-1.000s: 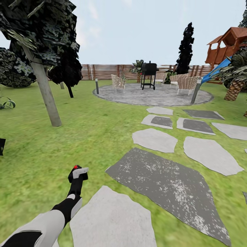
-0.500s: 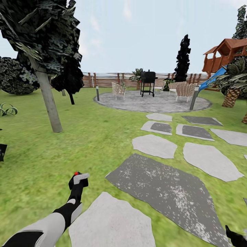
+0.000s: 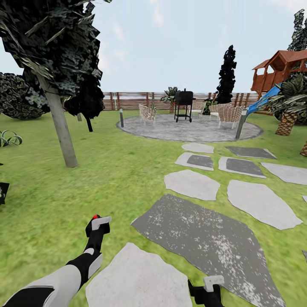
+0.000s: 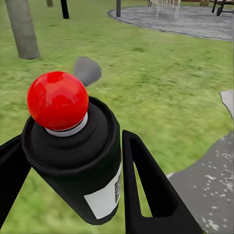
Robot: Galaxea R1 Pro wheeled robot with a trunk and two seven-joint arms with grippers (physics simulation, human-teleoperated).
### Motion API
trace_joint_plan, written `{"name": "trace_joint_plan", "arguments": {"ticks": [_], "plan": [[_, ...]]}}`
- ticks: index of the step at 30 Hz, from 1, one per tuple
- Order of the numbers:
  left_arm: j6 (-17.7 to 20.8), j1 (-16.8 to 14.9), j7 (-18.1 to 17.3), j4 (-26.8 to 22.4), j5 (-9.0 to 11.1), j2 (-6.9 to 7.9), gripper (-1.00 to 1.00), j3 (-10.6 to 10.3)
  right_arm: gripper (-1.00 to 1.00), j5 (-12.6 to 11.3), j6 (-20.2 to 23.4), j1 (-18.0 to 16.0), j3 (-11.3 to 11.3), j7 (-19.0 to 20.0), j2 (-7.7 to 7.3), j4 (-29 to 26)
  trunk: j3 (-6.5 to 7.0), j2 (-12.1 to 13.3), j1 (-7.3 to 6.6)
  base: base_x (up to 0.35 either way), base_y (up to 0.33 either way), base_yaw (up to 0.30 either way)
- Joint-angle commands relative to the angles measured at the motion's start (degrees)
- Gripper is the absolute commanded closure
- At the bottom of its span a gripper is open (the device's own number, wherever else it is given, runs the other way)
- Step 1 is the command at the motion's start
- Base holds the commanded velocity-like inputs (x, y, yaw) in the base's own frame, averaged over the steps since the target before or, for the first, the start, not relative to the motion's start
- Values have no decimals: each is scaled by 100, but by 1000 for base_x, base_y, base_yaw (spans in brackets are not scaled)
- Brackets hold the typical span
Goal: In the garden, pick up the pesticide atomizer on the floor and spray pesticide onto both trees until each tree trunk is fully covered.
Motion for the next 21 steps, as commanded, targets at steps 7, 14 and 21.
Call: {"name": "trace_joint_plan", "arguments": {"ticks": [7,14,21], "plan": [[83,1,-112,180,20,18,100,-81,-100,56,-26,-5,37,20,54,29,121,280,-156,0,0,0],[667,1,-1560,207,15,459,100,-196,-100,60,-27,-5,40,17,42,36,246,561,-309,0,0,0],[901,0,-2394,229,-6,721,100,-233,-100,46,-22,-5,31,19,12,55,372,842,-463,0,0,0]]}}
